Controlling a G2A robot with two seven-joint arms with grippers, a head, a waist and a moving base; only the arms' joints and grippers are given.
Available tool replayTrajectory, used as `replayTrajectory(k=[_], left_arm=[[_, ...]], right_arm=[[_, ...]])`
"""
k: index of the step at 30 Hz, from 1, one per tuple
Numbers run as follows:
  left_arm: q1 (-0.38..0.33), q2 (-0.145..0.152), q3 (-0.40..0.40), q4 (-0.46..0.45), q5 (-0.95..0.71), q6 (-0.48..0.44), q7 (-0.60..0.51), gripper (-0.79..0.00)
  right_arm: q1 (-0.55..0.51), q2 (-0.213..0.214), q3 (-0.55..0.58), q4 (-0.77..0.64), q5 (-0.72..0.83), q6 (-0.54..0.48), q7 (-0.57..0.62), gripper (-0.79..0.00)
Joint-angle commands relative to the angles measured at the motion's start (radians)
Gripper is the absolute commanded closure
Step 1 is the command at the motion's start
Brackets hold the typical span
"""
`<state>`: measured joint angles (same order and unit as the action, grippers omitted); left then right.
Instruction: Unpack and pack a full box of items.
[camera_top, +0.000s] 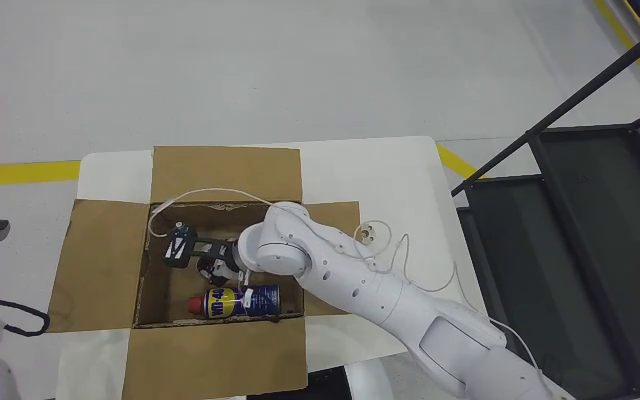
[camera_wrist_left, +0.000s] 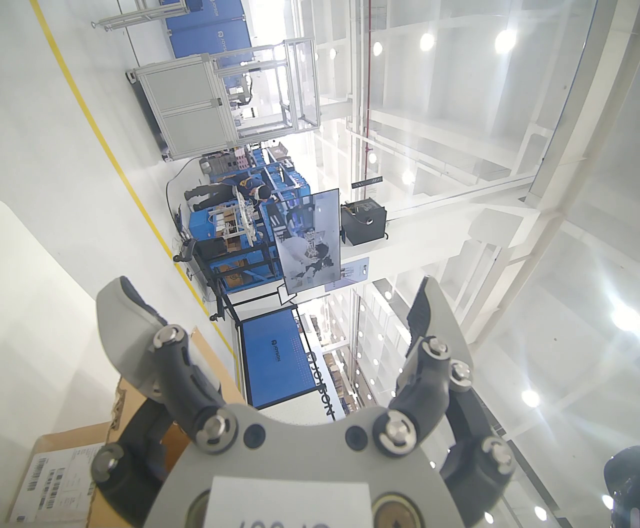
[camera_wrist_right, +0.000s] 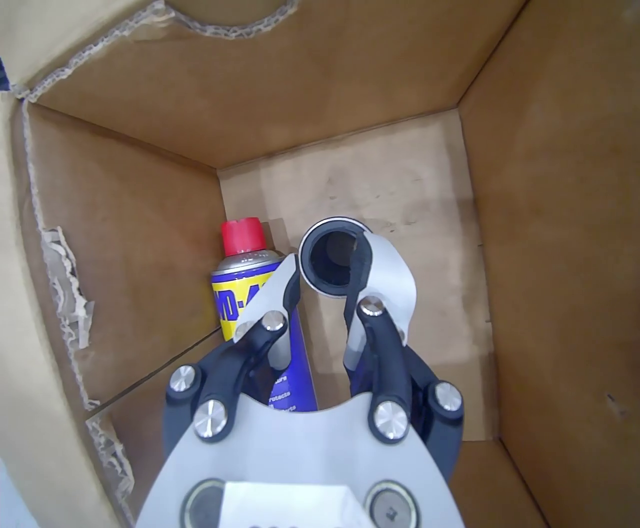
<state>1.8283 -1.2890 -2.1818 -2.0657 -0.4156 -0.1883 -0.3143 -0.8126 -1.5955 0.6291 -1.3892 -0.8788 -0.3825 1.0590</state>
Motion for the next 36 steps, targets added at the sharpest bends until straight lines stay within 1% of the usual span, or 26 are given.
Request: replayTrajectory(k=[1, 9, 10, 12, 14, 20, 23, 25, 29, 31, 33, 34, 36], left_arm=[[0.000, 0.000, 0.000, 0.000, 0.000, 0.000, 0.000, -0.785], [0.000, 0.000, 0.000, 0.000, 0.000, 0.000, 0.000, -0.785], [0.000, 0.000, 0.000, 0.000, 0.000, 0.000, 0.000, -0.785], [0.000, 0.000, 0.000, 0.000, 0.000, 0.000, 0.000, -0.785], [0.000, 0.000, 0.000, 0.000, 0.000, 0.000, 0.000, -0.785], [0.000, 0.000, 0.000, 0.000, 0.000, 0.000, 0.000, -0.785], [0.000, 0.000, 0.000, 0.000, 0.000, 0.000, 0.000, -0.785], [0.000, 0.000, 0.000, 0.000, 0.000, 0.000, 0.000, -0.785], [0.000, 0.000, 0.000, 0.000, 0.000, 0.000, 0.000, -0.785], [0.000, 0.000, 0.000, 0.000, 0.000, 0.000, 0.000, -0.785], [0.000, 0.000, 0.000, 0.000, 0.000, 0.000, 0.000, -0.785], [0.000, 0.000, 0.000, 0.000, 0.000, 0.000, 0.000, -0.785], [0.000, 0.000, 0.000, 0.000, 0.000, 0.000, 0.000, -0.785]], right_arm=[[0.001, -0.001, -0.004, 0.001, 0.008, -0.003, 0.005, -0.185], [0.012, -0.005, -0.018, 0.021, 0.029, -0.012, 0.004, -0.179], [0.014, -0.006, -0.018, 0.023, 0.032, -0.011, 0.003, -0.182], [0.016, -0.006, -0.019, 0.022, 0.032, -0.010, 0.001, -0.212], [0.015, -0.005, -0.016, 0.014, 0.033, -0.016, -0.015, -0.219], [-0.011, 0.009, 0.018, -0.051, 0.046, -0.084, -0.097, -0.240], [-0.034, 0.020, 0.035, -0.090, 0.047, -0.117, -0.119, -0.305], [-0.055, 0.028, 0.047, -0.118, 0.047, -0.135, -0.134, -0.289], [-0.110, 0.049, 0.082, -0.186, 0.026, -0.174, -0.184, -0.299], [-0.146, 0.062, 0.107, -0.219, 0.008, -0.198, -0.220, -0.354], [-0.183, 0.076, 0.133, -0.246, -0.020, -0.219, -0.240, -0.376], [-0.202, 0.084, 0.147, -0.261, -0.035, -0.225, -0.249, -0.400], [-0.244, 0.098, 0.175, -0.296, -0.058, -0.244, -0.278, -0.545]])
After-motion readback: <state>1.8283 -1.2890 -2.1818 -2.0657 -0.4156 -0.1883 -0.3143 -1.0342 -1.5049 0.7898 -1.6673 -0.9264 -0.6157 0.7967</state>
